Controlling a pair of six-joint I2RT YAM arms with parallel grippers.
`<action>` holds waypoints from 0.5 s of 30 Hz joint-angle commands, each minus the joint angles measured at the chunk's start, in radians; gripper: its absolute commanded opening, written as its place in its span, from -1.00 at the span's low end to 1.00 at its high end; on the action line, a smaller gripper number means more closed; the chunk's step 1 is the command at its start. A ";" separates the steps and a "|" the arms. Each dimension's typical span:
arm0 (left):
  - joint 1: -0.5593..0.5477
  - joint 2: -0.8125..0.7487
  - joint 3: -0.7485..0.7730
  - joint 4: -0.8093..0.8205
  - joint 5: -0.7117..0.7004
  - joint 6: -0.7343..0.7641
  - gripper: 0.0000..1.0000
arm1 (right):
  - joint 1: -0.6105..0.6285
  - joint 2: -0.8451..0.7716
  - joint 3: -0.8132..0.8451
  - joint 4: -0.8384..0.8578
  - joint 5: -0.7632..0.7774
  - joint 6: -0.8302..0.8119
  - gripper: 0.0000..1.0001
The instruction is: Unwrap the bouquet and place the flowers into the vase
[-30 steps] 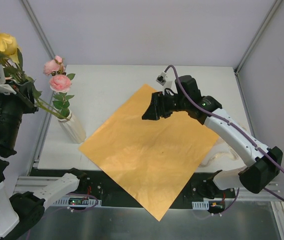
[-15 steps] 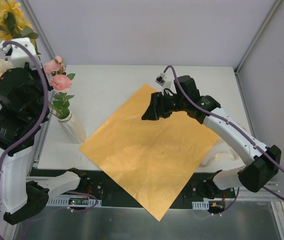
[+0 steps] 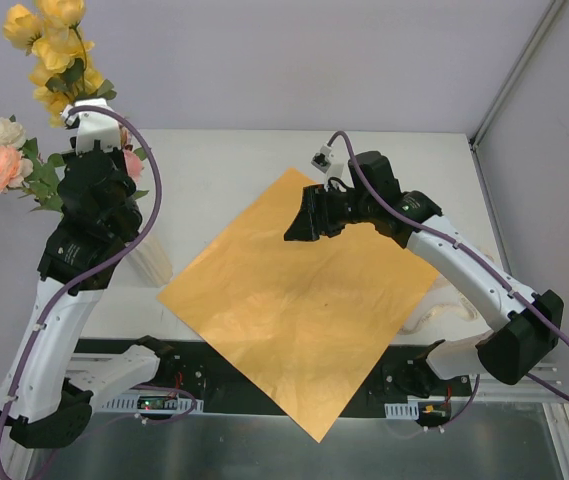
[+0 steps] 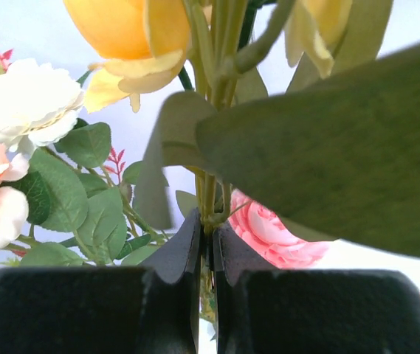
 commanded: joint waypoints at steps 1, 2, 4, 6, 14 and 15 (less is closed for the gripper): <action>0.012 -0.057 -0.059 0.161 -0.073 0.008 -1.00 | -0.001 -0.021 0.005 0.000 -0.025 -0.002 0.28; 0.012 -0.064 -0.081 0.161 -0.087 0.002 -1.00 | -0.001 -0.021 0.007 0.002 -0.025 -0.004 0.28; 0.012 -0.088 -0.101 0.160 -0.121 -0.021 -0.58 | -0.001 -0.019 0.011 0.000 -0.027 -0.004 0.28; 0.012 -0.110 -0.125 0.158 -0.121 -0.037 0.01 | 0.001 -0.018 0.018 -0.007 -0.027 -0.004 0.28; 0.012 -0.215 0.011 -0.185 0.053 -0.336 0.98 | -0.007 -0.047 0.082 -0.124 0.122 -0.036 0.31; 0.012 -0.222 0.023 -0.219 0.103 -0.369 0.98 | -0.011 -0.050 0.097 -0.185 0.195 -0.051 0.33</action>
